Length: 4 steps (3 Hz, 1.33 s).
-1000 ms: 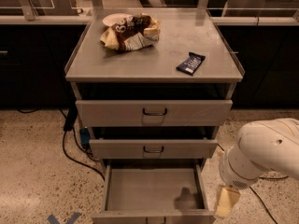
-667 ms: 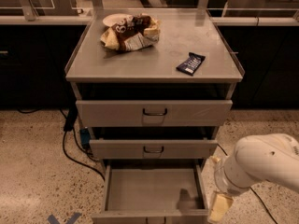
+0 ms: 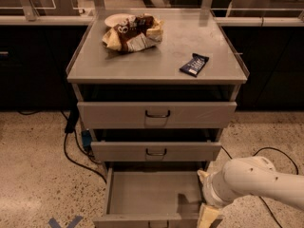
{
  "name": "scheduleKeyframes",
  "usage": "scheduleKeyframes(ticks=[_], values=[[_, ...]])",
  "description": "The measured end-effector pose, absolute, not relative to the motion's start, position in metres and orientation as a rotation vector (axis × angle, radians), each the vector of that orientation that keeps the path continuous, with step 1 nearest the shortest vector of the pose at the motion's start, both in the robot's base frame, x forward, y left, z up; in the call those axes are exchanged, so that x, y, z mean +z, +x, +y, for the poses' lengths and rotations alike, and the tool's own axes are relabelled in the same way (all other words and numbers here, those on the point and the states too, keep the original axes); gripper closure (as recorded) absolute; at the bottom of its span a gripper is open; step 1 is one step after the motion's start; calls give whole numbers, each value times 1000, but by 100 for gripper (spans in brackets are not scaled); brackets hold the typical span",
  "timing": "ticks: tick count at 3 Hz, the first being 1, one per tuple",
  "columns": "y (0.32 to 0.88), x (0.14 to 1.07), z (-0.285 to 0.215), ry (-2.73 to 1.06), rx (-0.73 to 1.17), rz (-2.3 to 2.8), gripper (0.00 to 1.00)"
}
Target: Close bottom drawer
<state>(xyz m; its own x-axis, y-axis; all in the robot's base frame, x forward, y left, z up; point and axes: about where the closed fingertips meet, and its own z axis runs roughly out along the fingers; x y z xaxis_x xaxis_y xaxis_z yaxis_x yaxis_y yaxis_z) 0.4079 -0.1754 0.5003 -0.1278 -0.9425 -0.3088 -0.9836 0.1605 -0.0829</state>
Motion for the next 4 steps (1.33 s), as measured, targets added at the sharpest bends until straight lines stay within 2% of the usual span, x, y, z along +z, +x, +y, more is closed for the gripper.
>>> scheduleKeyframes(ticks=[3, 4], values=[[388, 353, -182, -1836, 277, 2300, 0], [388, 353, -182, -1836, 277, 2300, 0]])
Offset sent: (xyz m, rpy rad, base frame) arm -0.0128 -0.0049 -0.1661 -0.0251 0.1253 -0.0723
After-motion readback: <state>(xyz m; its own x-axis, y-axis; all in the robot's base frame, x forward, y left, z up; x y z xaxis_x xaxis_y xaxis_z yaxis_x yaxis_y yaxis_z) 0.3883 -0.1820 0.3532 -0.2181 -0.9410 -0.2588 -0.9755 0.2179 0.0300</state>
